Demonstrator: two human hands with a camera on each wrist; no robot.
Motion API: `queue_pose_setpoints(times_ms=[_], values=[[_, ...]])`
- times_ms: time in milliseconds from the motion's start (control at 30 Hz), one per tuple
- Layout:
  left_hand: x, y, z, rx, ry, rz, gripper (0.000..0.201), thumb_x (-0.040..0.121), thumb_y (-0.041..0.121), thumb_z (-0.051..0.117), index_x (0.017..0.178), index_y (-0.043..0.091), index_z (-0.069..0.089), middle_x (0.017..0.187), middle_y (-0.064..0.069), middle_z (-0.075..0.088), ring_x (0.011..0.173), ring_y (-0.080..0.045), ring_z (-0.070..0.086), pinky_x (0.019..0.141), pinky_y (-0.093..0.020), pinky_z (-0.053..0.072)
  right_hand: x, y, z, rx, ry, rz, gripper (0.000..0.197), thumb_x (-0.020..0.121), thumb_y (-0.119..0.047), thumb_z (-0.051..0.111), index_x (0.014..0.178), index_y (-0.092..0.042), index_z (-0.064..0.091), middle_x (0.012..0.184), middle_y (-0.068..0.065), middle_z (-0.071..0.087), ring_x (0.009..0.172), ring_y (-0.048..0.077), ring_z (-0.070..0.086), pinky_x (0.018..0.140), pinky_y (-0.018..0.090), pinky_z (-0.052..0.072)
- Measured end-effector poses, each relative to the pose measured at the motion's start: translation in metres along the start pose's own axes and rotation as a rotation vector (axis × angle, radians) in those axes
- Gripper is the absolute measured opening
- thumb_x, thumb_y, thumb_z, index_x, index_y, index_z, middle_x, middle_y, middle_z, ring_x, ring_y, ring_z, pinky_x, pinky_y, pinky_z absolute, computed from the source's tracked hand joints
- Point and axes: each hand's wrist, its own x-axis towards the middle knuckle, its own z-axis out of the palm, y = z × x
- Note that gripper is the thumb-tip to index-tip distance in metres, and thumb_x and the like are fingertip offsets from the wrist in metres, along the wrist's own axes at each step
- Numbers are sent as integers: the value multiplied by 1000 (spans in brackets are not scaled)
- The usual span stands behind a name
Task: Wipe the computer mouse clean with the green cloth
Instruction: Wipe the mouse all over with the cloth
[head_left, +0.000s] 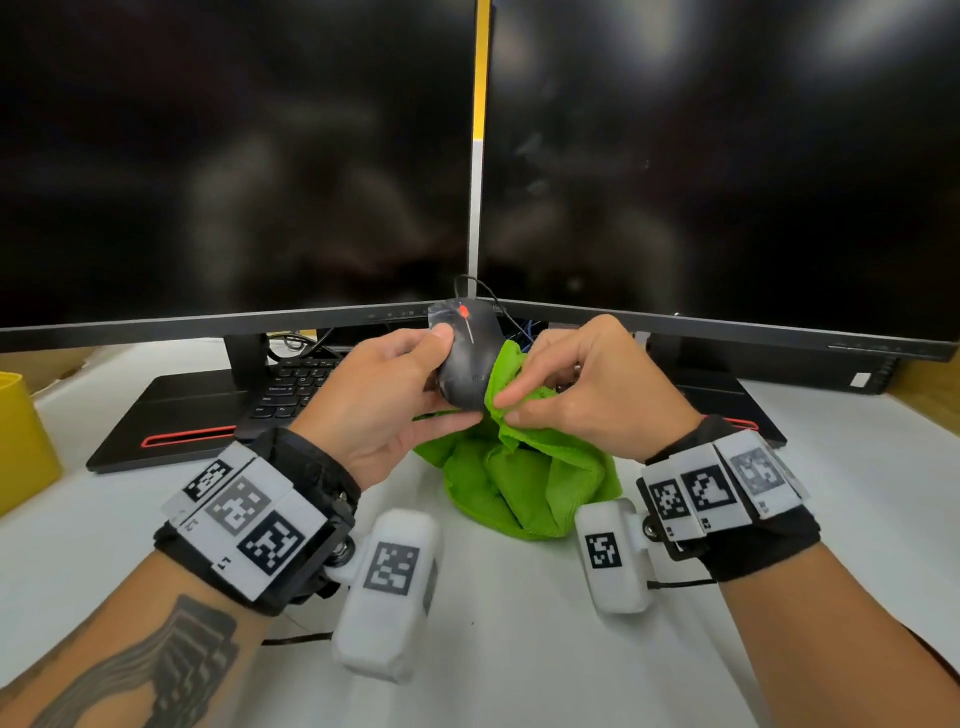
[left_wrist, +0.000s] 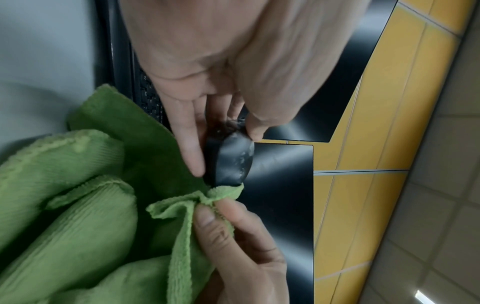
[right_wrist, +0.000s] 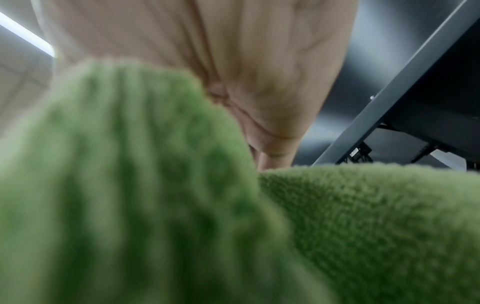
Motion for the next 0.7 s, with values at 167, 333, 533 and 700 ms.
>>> queue_pose_setpoints(times_ms=[167,333,533,700], values=[[-1,3,0,-45,17,10,26,110,30,52,115,10,69,112,-17,78,83,-22,78,73,-34,68,0,2,-4,7,85,-4,20,70,0,89,80,-17,84,80,10,70,54,3,46,56,19,37],[0,2,1,-37,15,7,28,110,30,53,118,9,69,108,-15,79,82,-21,79,71,-33,67,0,-4,1,62,132,-59,17,74,2,87,85,-11,84,83,16,72,56,3,46,56,21,40],[-1,0,2,-38,31,3,29,110,29,52,121,8,67,96,-10,80,72,-18,78,64,-31,66,1,-7,7,-3,16,-41,21,73,-8,91,87,-21,85,86,16,70,67,28,56,60,36,45],[0,-1,2,-51,32,10,32,110,28,53,129,4,64,106,-15,80,80,-22,80,77,-38,68,2,5,-1,-79,105,31,24,70,-7,91,78,-29,84,67,-15,63,57,5,43,58,30,40]])
